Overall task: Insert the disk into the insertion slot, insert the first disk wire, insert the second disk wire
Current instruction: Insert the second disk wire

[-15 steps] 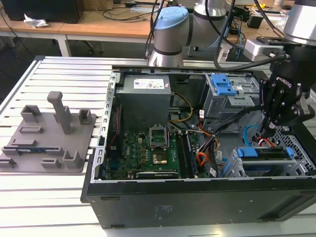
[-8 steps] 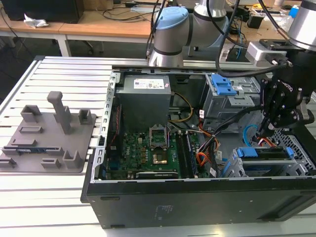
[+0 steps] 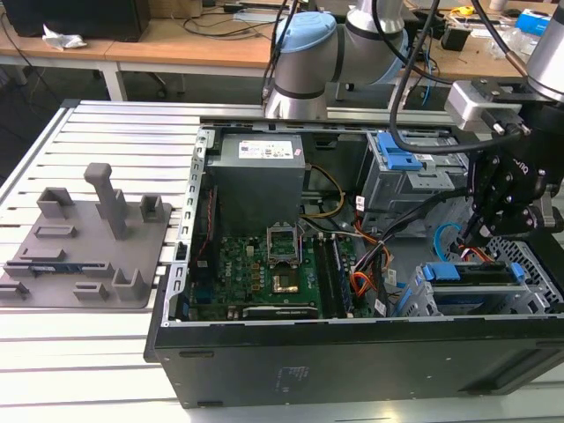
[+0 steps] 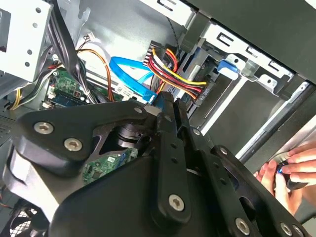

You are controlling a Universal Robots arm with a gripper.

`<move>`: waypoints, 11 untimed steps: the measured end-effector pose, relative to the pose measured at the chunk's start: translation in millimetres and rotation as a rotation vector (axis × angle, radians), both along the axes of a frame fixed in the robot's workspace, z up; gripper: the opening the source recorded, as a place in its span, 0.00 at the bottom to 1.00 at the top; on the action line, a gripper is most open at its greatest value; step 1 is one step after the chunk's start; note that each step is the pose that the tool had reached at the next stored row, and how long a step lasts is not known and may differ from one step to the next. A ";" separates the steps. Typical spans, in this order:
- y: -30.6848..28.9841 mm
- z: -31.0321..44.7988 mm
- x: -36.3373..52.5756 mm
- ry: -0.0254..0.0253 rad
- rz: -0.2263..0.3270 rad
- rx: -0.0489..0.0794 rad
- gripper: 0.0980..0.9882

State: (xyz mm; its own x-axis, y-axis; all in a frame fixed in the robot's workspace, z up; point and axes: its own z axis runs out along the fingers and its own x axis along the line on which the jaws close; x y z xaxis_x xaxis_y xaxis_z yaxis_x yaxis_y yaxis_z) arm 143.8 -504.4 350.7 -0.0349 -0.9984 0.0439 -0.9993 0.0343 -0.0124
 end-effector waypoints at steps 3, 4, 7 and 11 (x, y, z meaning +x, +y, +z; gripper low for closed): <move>-0.5 0.1 0.0 0.0000 0.000 0.000 0.07; -0.7 0.1 0.0 0.0000 0.000 0.000 0.07; -2.5 0.6 0.0 0.0000 0.000 0.001 0.07; -17.0 0.8 0.0 0.0000 0.000 0.020 0.07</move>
State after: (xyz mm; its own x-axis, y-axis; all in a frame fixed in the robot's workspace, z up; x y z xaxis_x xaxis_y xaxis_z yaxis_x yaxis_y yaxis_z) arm 143.8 -521.4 351.5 -0.0349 -0.9991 0.0243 -0.9993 0.0346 -0.0117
